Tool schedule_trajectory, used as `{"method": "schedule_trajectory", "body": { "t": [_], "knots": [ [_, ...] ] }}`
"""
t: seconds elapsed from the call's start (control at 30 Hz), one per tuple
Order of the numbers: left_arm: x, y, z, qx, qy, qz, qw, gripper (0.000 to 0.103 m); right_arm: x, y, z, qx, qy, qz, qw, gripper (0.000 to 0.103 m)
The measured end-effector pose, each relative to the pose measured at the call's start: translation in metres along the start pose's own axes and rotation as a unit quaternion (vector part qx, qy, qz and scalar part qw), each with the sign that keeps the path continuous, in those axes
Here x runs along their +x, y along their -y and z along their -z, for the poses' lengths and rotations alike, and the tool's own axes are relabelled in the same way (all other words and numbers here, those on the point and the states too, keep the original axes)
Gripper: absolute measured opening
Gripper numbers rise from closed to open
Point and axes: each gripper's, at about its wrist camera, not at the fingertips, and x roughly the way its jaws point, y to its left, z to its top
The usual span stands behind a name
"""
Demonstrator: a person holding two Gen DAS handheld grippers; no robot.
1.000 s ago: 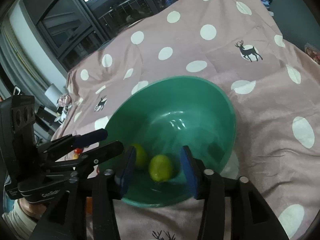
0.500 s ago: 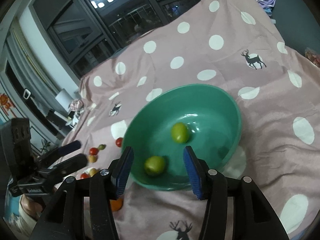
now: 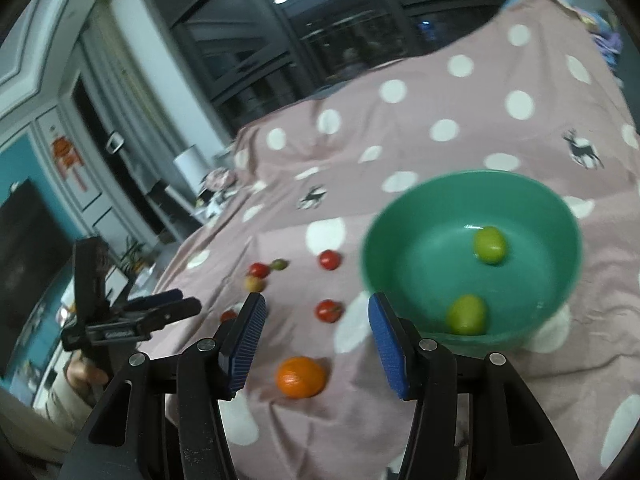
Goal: Organize fruits
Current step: 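Withdraw both grippers from the bowl toward the remaining fruits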
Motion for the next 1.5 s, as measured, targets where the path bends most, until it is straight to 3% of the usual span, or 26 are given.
{"method": "schedule_trajectory", "body": {
  "t": [0.37,1.1,1.5],
  "knots": [
    [0.002,-0.026,0.027,-0.006,-0.021,-0.007,0.9997,0.102,0.035,-0.028,0.013,-0.034,-0.054,-0.002,0.998,0.054],
    [0.019,-0.031,0.028,-0.008,-0.033,0.037,0.9987,0.102,0.074,-0.025,0.019,-0.024,-0.113,0.024,0.993,0.054],
    [0.045,-0.033,0.02,0.005,-0.058,0.024,0.998,0.095,0.1,-0.022,0.013,-0.027,-0.134,0.049,0.989,0.054]
  ]
}}
